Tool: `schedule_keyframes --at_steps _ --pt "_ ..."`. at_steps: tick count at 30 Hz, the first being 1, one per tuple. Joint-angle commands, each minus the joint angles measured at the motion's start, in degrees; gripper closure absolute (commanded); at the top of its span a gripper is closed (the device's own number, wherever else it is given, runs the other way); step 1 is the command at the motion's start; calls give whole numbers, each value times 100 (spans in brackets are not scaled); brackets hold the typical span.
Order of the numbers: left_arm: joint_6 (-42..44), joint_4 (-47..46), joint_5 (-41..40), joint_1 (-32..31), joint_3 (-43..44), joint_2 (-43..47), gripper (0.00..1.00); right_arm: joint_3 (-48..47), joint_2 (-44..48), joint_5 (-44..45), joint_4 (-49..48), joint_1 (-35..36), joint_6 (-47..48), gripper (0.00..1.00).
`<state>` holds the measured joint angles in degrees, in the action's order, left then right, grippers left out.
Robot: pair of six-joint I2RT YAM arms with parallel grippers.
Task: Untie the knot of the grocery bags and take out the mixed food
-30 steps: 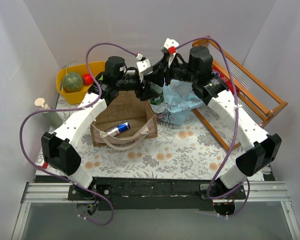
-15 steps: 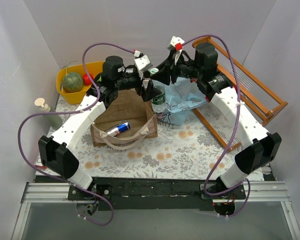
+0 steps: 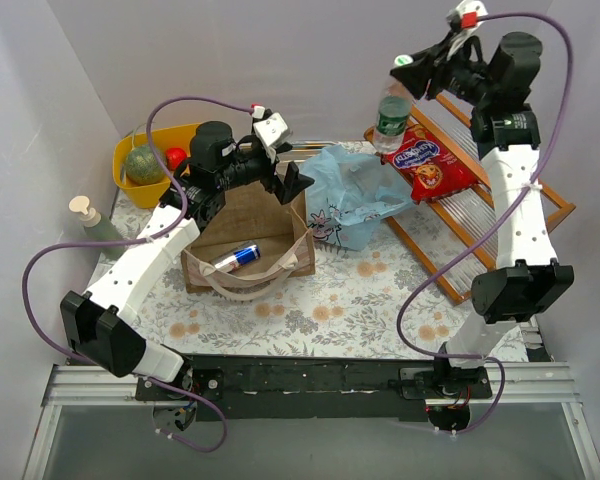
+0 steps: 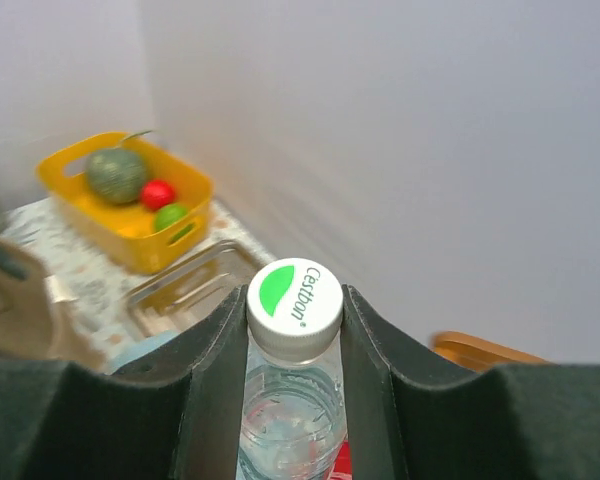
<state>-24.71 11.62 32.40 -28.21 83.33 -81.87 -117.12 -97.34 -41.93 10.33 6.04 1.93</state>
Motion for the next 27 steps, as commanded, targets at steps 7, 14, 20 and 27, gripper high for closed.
schedule_keyframes --at_steps 7,14,20,27 --pt "-60 104 -59 8 -133 215 2 -1199 -645 1141 -1392 -736 -53 99" --pt "-60 192 3 8 -62 109 2 -1648 -1138 1530 -1674 -833 167 99" --pt "-69 236 38 8 -62 83 2 -1559 -1269 1627 -1912 -938 202 99" --pt "-69 253 -15 8 -98 57 2 -1287 -1208 1513 -1956 -965 -17 99"
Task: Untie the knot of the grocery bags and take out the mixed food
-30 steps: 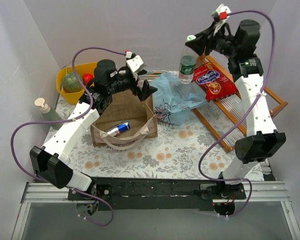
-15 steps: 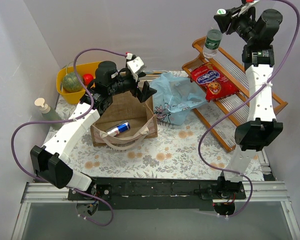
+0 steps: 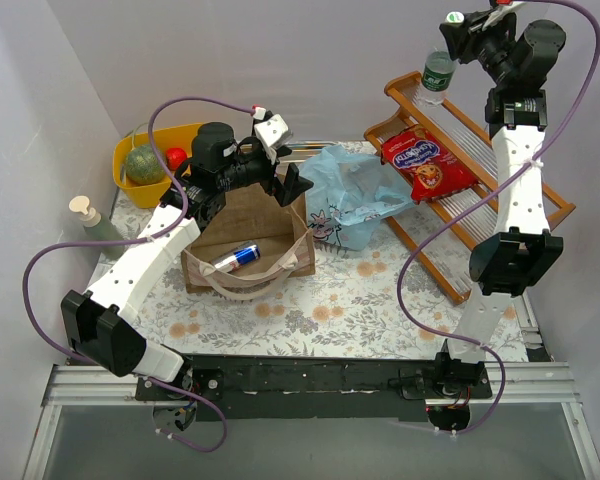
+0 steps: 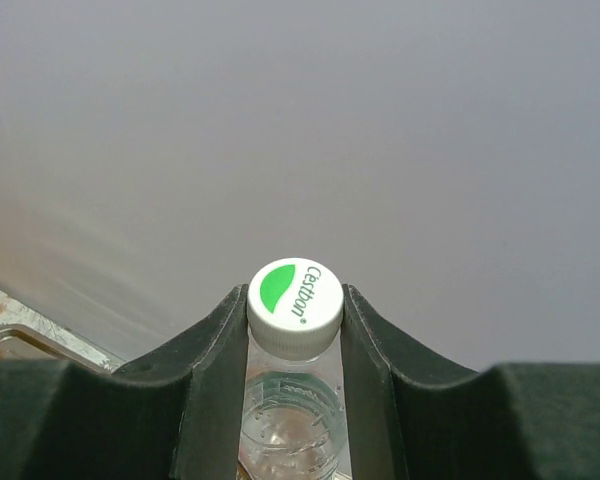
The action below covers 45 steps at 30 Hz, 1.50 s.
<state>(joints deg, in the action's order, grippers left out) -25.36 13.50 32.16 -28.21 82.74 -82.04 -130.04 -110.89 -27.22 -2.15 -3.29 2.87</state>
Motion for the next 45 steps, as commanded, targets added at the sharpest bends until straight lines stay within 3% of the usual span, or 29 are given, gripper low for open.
schedule_keyframes --at_steps 1,19,20,21,23,26,38,42,45 --pt "-4 65 18 8 -39 65 2 5 147 33 -716 -31 -181 99" --pt "-30 30 62 8 -223 188 2 268 419 49 -549 -31 -383 99" --pt "-21 22 45 8 -241 197 2 312 428 137 -567 -31 -428 96" --pt "-4 21 27 8 -232 197 2 347 437 225 -584 -31 -532 72" --pt "5 30 1 8 -249 223 2 365 428 436 -576 -31 -568 51" --pt "5 30 36 8 -258 241 2 339 428 490 -637 -31 -586 5" --pt "163 83 -104 -1 -250 276 2 427 577 560 -611 -31 -595 2" --pt "847 346 -1026 17 101 346 2 794 1121 1095 -426 -31 -140 2" --pt "1673 1206 -1396 96 436 408 2 1655 1902 1955 -356 -31 142 2"
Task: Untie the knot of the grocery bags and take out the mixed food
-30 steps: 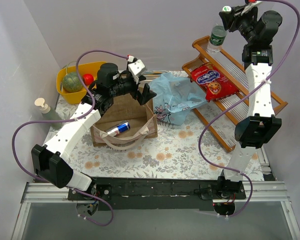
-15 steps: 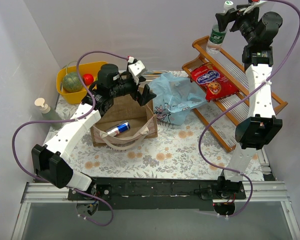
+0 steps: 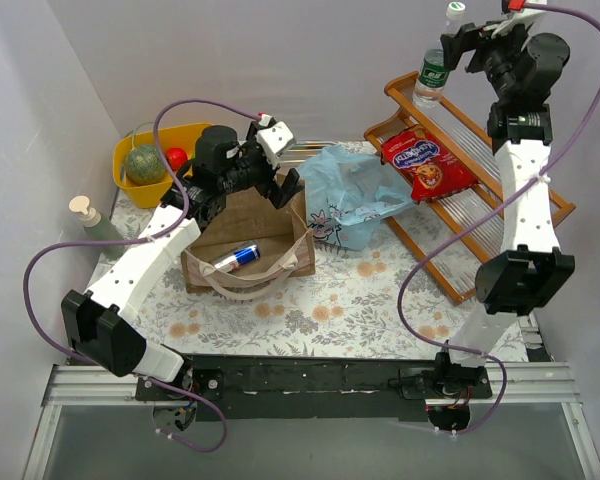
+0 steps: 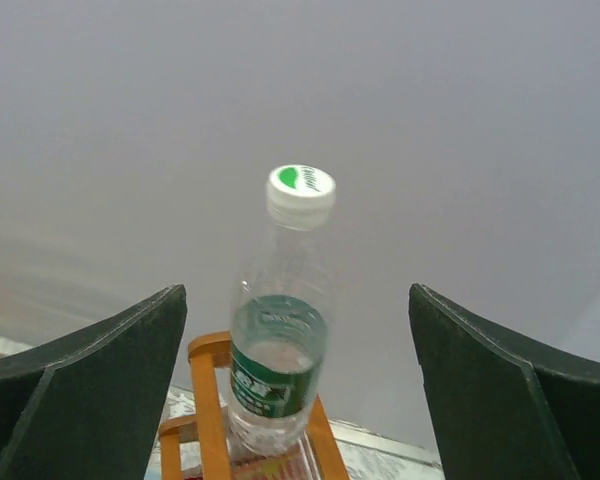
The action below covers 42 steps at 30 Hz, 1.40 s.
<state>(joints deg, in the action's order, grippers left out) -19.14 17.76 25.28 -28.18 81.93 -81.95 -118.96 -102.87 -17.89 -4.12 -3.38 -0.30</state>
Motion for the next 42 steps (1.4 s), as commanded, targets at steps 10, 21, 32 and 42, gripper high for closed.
schedule_keyframes --at_steps 10,21,32,42 --pt "1474 2072 -1684 717 1052 -91 2 4257 3878 -1487 576 1290 1117 7" --pt "1878 4647 -411 1052 2669 -1701 31 3741 2881 -2017 1317 4378 2558 21" --pt "702 3743 -279 1061 1940 -771 100 4108 778 -1402 641 6762 3581 28" --pt "-266 3083 1593 1043 335 1794 100 5480 1234 -137 606 6894 3765 29"
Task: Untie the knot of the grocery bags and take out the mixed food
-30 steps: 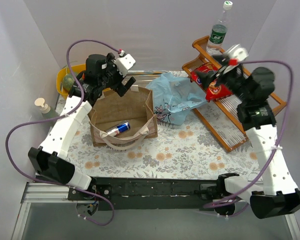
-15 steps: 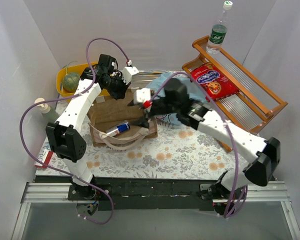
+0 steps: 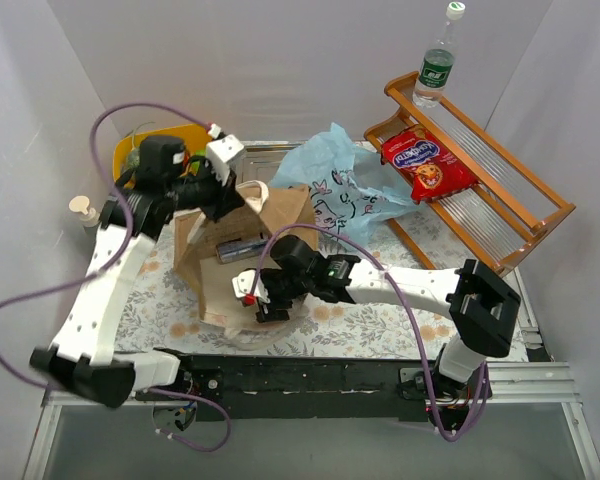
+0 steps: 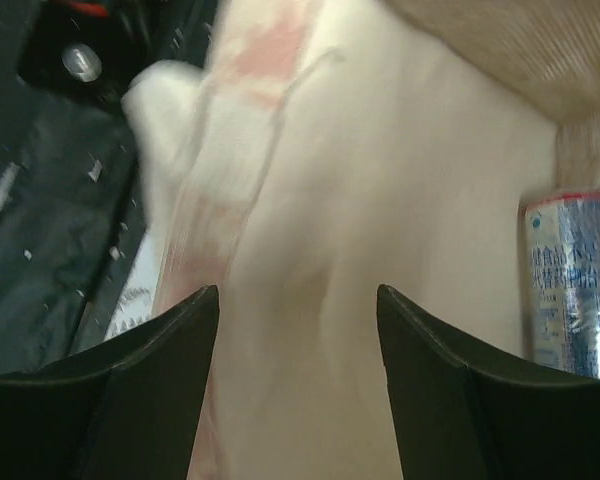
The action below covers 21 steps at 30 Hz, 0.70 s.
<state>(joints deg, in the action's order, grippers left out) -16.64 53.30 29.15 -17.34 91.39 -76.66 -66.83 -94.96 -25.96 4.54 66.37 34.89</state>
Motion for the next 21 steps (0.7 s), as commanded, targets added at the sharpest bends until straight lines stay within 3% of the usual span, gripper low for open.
schedule_keyframes --at_steps 1,7,11,14,21 --pt "-507 -400 1181 -41 -1023 1346 100 241 460 732 -278 -80 237 29" --pt "-866 -416 1050 -32 -1599 1269 100 -962 83 1101 99 -10 930 35" --pt "-1130 -242 1216 -32 -863 524 100 -1289 -224 1382 572 157 2107 34" --pt "-1060 276 1435 20 -335 -170 100 -1289 -453 1129 1073 166 2740 31" --pt "-1271 507 1691 214 -324 -534 100 -1333 -787 707 1453 148 2629 27"
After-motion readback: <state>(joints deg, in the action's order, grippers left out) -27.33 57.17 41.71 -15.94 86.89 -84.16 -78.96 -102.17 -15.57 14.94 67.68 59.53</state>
